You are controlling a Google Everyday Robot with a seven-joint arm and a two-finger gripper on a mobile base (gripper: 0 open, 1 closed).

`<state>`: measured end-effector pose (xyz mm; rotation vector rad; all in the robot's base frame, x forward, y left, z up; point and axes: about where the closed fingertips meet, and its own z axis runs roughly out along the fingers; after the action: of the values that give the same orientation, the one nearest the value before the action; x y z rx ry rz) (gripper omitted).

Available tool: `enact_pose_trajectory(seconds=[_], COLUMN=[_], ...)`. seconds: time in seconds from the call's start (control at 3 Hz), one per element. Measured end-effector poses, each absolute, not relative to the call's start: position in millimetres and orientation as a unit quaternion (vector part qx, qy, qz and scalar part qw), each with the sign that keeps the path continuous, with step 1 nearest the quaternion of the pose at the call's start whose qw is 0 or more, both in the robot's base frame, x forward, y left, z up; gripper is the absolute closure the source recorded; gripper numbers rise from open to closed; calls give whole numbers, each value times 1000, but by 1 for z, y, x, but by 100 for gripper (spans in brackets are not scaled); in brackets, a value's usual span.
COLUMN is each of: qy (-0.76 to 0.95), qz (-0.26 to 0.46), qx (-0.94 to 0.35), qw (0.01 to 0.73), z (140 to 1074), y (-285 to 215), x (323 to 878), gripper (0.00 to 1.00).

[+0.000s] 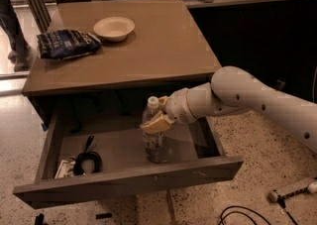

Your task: Place blue plastic bottle into top drawer

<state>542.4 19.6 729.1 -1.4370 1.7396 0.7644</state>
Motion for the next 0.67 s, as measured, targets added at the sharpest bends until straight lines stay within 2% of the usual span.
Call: enact_pose_trajectory(seconds=[0.67], qy=[665], qz=[294], qx=[-567], qw=[387], z=[705], y=[24], x=[547], gripper=[100])
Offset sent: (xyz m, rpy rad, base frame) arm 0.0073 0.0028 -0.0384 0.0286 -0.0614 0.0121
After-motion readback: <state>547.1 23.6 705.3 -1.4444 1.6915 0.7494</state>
